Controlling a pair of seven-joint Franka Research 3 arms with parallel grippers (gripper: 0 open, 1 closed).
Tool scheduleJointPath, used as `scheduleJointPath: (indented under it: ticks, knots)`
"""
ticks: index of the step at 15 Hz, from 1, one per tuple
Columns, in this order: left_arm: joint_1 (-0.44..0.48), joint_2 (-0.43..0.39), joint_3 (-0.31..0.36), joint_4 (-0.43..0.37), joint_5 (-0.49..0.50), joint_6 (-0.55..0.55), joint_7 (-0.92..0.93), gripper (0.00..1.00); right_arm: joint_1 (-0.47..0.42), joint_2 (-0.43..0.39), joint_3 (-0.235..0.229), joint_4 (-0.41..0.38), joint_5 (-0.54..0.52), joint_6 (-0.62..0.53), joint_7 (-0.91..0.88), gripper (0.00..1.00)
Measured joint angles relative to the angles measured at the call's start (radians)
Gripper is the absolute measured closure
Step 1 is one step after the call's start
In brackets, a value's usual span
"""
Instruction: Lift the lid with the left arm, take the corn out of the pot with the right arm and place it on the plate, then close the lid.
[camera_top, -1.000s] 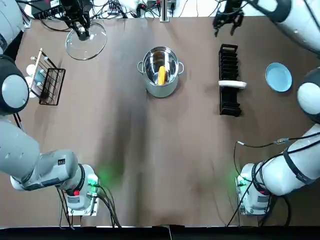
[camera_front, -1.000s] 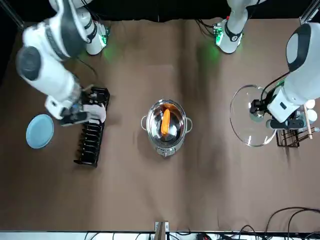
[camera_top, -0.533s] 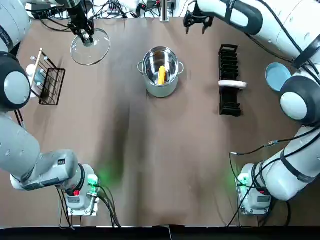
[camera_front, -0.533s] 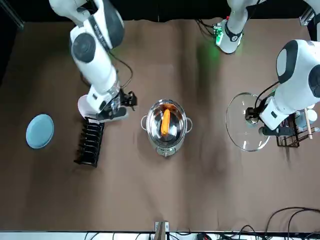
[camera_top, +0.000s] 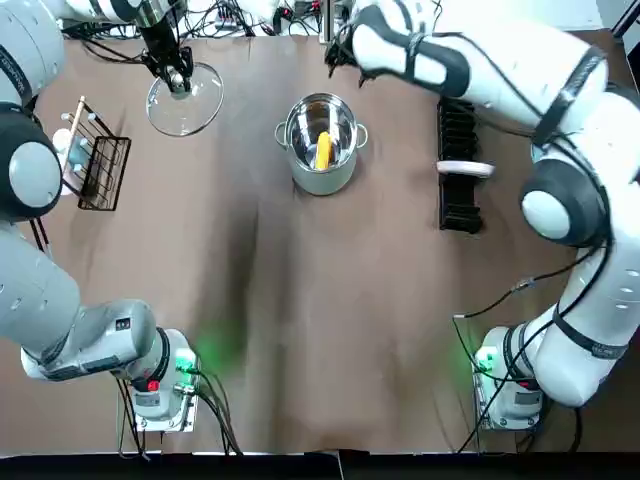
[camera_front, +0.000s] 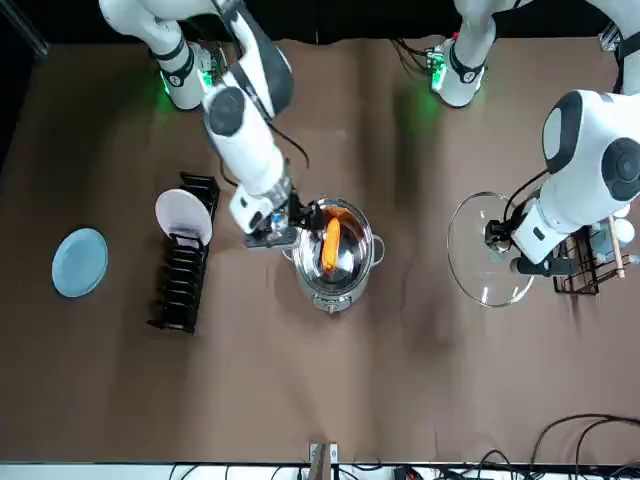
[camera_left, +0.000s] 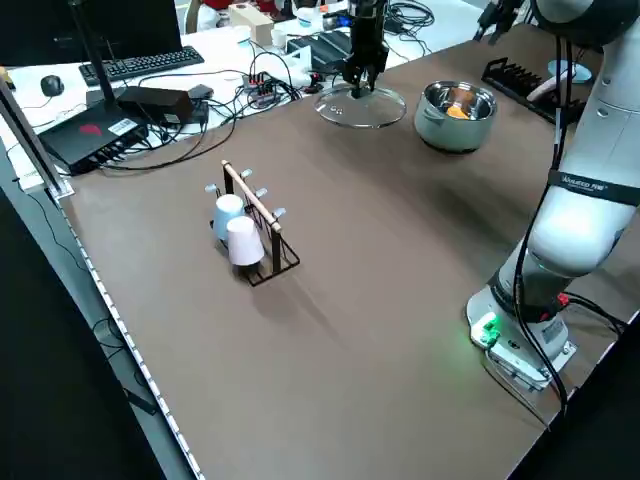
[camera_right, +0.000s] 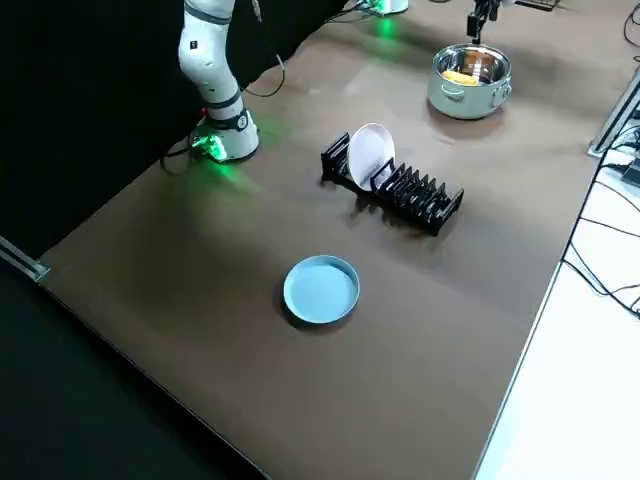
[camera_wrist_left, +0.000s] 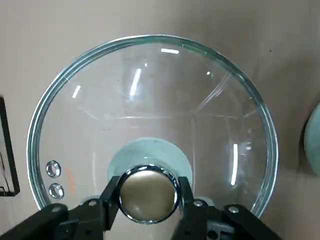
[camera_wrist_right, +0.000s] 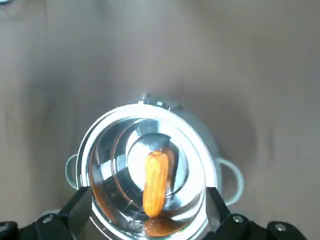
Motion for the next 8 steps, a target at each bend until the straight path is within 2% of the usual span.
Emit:
scheduleJointPath:
  ticks: [3,6,8]
  knots:
    - [0.000,0.000,0.000,-0.006,0.000,0.024,0.000,0.49,0.049,0.070,-0.001,0.031,-0.001,0.001,0.114,0.03]
    - [0.001,0.000,0.000,-0.015,0.000,0.031,0.000,0.49,0.086,0.097,-0.002,0.048,-0.003,0.001,0.175,0.07]
    - [0.000,0.000,0.000,-0.030,0.000,0.037,0.000,0.49,0.101,0.109,-0.004,0.050,-0.011,0.001,0.204,0.15]
